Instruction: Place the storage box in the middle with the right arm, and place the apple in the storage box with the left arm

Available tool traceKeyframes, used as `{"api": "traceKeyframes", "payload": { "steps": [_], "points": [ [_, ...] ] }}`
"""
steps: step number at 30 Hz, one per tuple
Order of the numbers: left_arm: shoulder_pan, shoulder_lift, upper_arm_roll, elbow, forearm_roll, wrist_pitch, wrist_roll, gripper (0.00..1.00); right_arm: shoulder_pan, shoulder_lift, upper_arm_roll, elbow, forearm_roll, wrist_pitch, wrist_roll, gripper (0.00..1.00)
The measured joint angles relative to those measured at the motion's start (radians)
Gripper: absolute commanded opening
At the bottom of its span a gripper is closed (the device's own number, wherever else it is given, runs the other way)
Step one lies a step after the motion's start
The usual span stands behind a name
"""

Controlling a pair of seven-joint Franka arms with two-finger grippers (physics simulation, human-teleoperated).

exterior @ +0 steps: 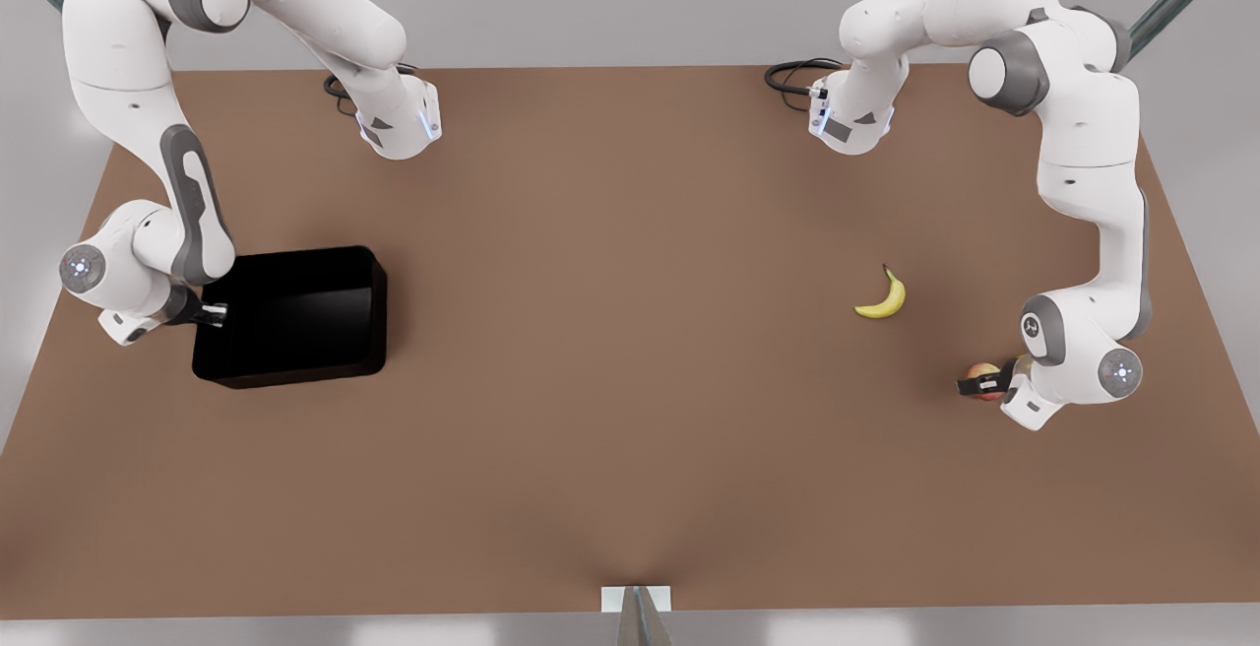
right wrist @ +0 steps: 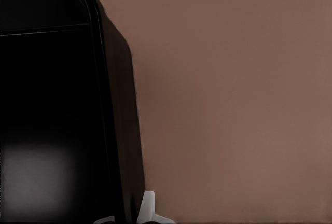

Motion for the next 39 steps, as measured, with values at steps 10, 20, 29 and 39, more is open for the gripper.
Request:
{"api": "traceKeyframes", "payload": {
  "steps": [10, 20, 29, 39],
  "points": [
    [0.000, 0.002, 0.000, -0.002, 0.002, 0.001, 0.000, 0.76, -0.071, -0.017, 0.352, 0.202, 0.012, -0.346, 0.285, 0.21],
    [-0.005, 0.007, 0.000, 0.000, 0.002, 0.003, 0.000, 0.76, 0.384, 0.064, 0.450, 0.307, 0.138, -0.291, 0.807, 0.21],
    [-0.005, -0.013, 0.000, -0.006, 0.005, -0.017, -0.006, 0.77, 0.712, 0.352, 0.389, 0.609, 0.138, -0.247, 1.000, 0.21],
    [-0.343, -0.239, -0.002, -0.002, -0.038, -0.170, -0.398, 0.78, 0.573, 0.179, 0.375, 0.556, 0.142, -0.372, 0.931, 1.00]
  ]
}}
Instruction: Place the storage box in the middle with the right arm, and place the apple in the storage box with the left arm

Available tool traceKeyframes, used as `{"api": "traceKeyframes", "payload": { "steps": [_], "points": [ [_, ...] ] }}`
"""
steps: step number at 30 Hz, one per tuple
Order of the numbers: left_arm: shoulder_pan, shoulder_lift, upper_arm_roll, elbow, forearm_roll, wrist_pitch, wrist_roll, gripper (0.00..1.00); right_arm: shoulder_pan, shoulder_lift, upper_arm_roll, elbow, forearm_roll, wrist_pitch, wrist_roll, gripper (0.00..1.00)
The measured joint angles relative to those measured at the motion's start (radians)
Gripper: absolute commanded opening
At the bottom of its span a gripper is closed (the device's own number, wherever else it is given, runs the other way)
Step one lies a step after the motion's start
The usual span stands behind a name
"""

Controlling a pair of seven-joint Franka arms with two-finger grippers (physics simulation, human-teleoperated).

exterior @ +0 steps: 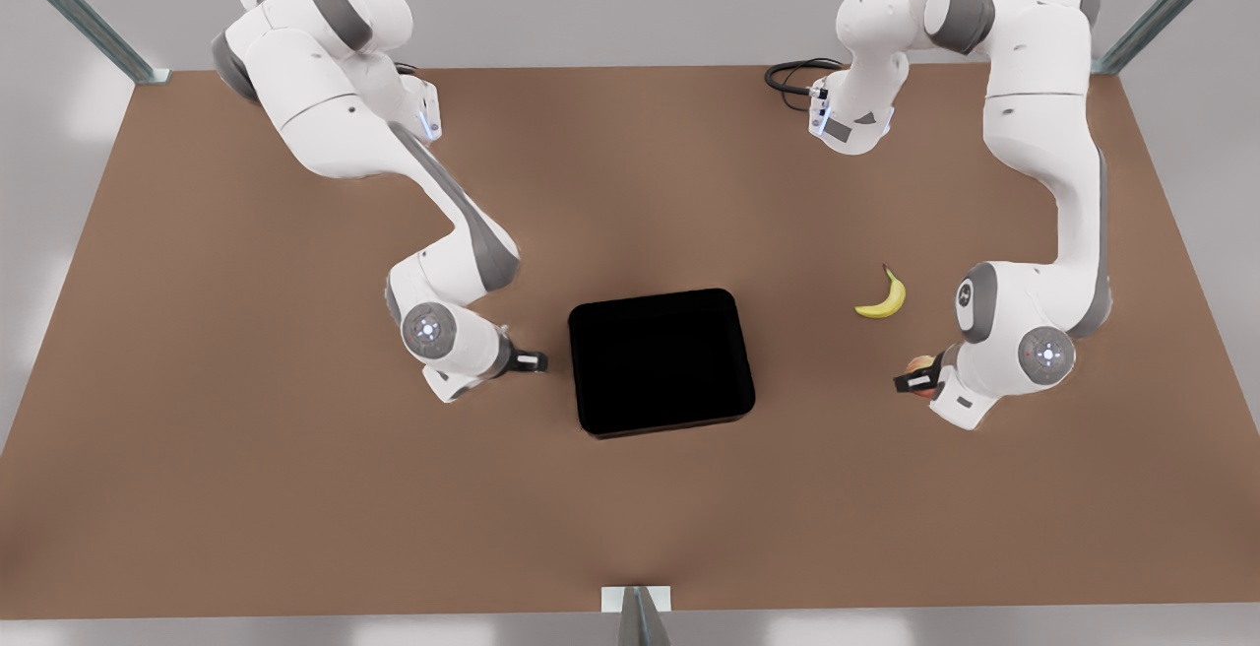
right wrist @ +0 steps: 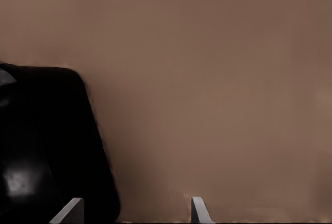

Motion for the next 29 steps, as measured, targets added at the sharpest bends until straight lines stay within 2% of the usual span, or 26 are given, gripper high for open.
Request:
{"api": "traceKeyframes", "payload": {
  "steps": [2, 4, 7, 9, 11, 12, 14, 15, 18, 19, 20, 22, 23, 26, 29],
  "points": [
    [-0.155, -0.010, -0.003, 0.003, -0.021, 0.013, -0.195, 0.78, -0.200, -0.186, 0.010, -0.069, 0.003, -0.177, -0.111, 1.00],
    [-0.260, -0.014, -0.006, 0.016, -0.040, 0.018, -0.337, 0.79, -0.414, -0.328, -0.005, -0.077, -0.014, -0.350, -0.423, 1.00],
    [-0.367, 0.010, -0.006, 0.017, -0.059, 0.128, -0.443, 0.79, -0.535, -0.413, -0.010, -0.034, -0.103, -0.473, -0.566, 1.00],
    [-0.443, 0.046, -0.033, 0.019, -0.057, 0.282, -0.689, 0.79, -0.526, -0.416, -0.009, -0.019, -0.120, -0.501, -0.573, 1.00],
    [-0.467, 0.063, -0.047, 0.017, -0.054, 0.321, -0.726, 0.81, -0.519, -0.406, -0.010, 0.032, -0.120, -0.554, -0.573, 1.00],
    [-0.475, 0.078, -0.047, 0.017, -0.090, 0.333, -0.718, 1.00, -0.428, -0.403, -0.101, 0.051, -0.118, -0.561, -0.574, 1.00],
    [-0.475, 0.090, -0.047, 0.017, -0.145, 0.338, -0.712, 1.00, -0.190, -0.415, -0.323, 0.057, -0.096, -0.583, -0.585, 1.00],
    [-0.474, 0.097, -0.047, 0.017, -0.163, 0.343, -0.711, 1.00, -0.164, -0.417, -0.355, 0.073, -0.090, -0.600, -0.599, 1.00],
    [-0.475, 0.098, -0.047, 0.017, -0.195, 0.341, -0.710, 1.00, -0.184, -0.411, -0.346, 0.074, -0.086, -0.604, -0.600, 1.00],
    [-0.468, 0.080, -0.045, 0.017, -0.201, 0.326, -0.705, 1.00, -0.179, -0.406, -0.346, 0.074, -0.085, -0.610, -0.599, 1.00],
    [-0.434, 0.021, -0.027, 0.017, -0.204, 0.224, -0.654, 1.00, -0.178, -0.404, -0.346, 0.073, -0.068, -0.621, -0.600, 1.00],
    [-0.225, -0.127, 0.010, 0.060, -0.202, -0.212, -0.138, 1.00, -0.183, -0.401, -0.346, 0.069, -0.063, -0.623, -0.600, 1.00],
    [-0.104, -0.203, 0.010, 0.078, -0.180, -0.334, 0.152, 1.00, -0.181, -0.400, -0.346, 0.064, -0.062, -0.623, -0.600, 1.00],
    [0.011, -0.376, 0.011, 0.035, -0.118, -0.401, 0.202, 1.00, -0.184, -0.395, -0.346, 0.059, -0.017, -0.623, -0.599, 1.00],
    [-0.043, -0.441, 0.011, 0.012, -0.073, -0.401, 0.197, 1.00, -0.174, -0.396, -0.346, 0.059, -0.017, -0.632, -0.593, 1.00]
  ]
}}
